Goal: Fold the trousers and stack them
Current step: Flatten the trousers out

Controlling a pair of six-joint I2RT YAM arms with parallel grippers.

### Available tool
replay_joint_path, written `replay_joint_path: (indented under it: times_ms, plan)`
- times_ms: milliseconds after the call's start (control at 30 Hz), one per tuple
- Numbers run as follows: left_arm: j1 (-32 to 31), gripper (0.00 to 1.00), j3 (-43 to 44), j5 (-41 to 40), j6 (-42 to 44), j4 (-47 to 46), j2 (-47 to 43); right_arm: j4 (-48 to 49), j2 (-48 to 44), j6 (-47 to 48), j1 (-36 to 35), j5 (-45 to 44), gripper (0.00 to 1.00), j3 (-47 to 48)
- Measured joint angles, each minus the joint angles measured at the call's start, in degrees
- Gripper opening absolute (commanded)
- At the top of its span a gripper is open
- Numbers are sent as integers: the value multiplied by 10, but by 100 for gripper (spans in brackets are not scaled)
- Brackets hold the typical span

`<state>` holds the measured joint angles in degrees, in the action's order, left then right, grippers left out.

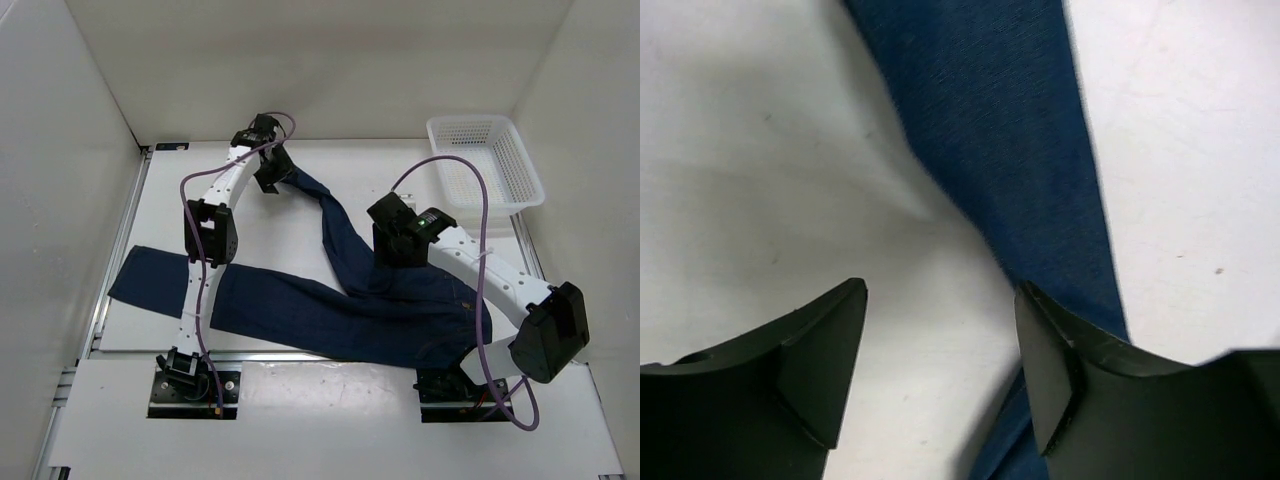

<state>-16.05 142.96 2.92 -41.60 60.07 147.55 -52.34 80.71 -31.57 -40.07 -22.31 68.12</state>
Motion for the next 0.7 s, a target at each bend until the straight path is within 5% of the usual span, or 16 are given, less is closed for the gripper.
replay_joint_path:
  times_ms: [33,100,167,233,300,433,500,533,567,700]
  plan:
    - [1,66,1,4,-6,-10,0,-3,-2,0,0,1,68,0]
    - [1,40,1,12,-14,-25,0,-5,-4,-2,0,3,68,0]
    - [2,33,0,23,-25,-35,0,-7,-4,-2,0,4,68,0]
    - [3,43,-5,34,-29,-48,0,-8,-3,-4,0,5,68,0]
    - [5,63,-9,42,-31,-55,0,-8,-1,-4,0,6,68,0]
    - [8,71,-2,51,-42,-62,10,-9,4,-4,0,6,68,0]
    - [11,55,6,55,-47,-68,21,-12,5,-4,0,6,68,0]
    - [14,25,7,57,-51,-70,26,-15,5,-4,0,7,68,0]
    - [16,13,8,58,-55,-72,31,-17,5,-5,0,7,68,0]
    - [30,10,2,59,-54,-71,40,-22,7,-10,0,6,68,0]
